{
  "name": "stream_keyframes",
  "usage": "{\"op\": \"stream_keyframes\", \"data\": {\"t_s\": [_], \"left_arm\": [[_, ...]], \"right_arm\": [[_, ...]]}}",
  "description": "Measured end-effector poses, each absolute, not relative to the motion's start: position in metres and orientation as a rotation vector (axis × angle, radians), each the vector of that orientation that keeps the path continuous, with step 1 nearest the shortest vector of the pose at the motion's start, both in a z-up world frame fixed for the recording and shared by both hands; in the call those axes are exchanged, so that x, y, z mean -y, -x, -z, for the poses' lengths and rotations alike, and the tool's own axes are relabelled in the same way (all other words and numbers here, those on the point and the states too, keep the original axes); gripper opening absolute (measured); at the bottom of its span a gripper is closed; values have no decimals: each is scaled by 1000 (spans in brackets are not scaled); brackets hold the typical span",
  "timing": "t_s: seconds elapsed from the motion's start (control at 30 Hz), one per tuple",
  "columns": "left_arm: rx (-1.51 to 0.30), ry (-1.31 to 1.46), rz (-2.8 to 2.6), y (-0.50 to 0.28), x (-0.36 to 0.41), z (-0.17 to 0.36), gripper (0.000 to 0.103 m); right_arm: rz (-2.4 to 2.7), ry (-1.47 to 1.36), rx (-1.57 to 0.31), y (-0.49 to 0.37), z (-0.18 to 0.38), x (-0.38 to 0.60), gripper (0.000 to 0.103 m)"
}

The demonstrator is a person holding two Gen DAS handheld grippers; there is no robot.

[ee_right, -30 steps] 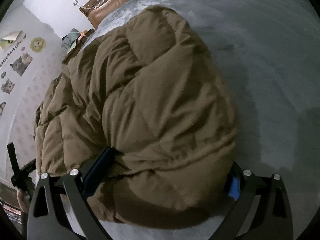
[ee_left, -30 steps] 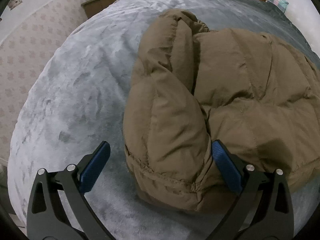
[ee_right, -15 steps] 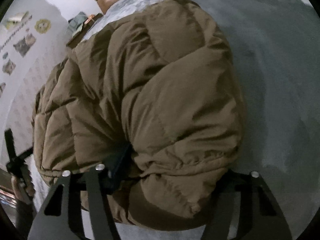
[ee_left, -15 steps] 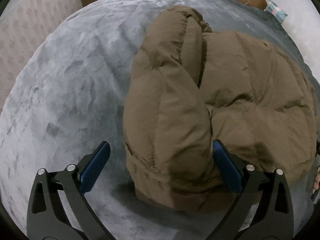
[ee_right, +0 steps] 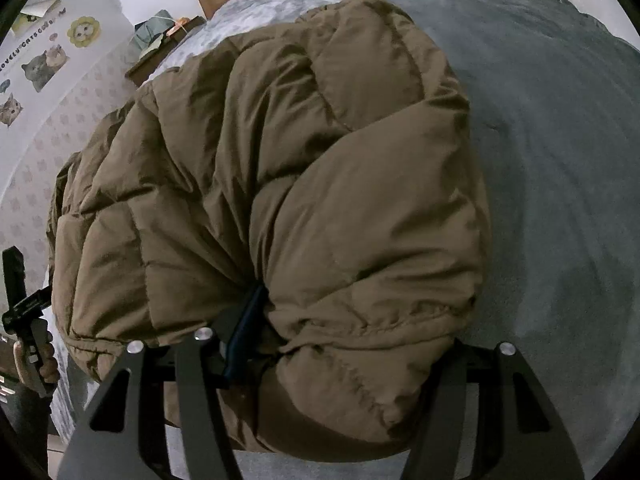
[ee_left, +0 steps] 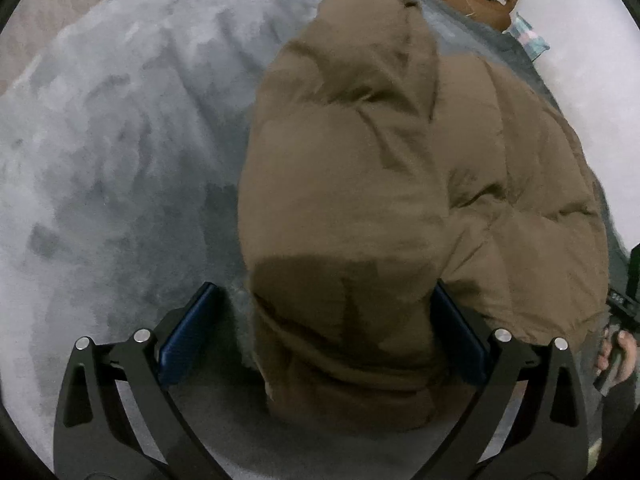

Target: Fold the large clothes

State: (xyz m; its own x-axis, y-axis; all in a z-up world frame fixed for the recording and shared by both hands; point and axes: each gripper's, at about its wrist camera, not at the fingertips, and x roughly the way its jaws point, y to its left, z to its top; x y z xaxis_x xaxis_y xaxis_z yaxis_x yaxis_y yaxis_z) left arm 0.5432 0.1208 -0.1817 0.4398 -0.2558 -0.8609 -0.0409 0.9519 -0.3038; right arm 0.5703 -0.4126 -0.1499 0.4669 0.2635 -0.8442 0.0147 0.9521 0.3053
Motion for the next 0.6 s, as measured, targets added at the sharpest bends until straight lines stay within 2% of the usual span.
{"op": "stream_keyframes", "data": {"t_s": [0.3, 0.47, 0.6], "left_arm": [[-1169, 384, 251, -544, -113, 189, 100], [-1160, 324, 200, -552, -95, 182, 100], [-1141, 186, 135, -554, -76, 170, 85]], "right_arm": [[-152, -281, -1076, -561, 155, 419, 60], [-157, -282, -1080, -561, 156, 417, 60], [-163, -280, -1087, -563, 154, 416, 60]]}}
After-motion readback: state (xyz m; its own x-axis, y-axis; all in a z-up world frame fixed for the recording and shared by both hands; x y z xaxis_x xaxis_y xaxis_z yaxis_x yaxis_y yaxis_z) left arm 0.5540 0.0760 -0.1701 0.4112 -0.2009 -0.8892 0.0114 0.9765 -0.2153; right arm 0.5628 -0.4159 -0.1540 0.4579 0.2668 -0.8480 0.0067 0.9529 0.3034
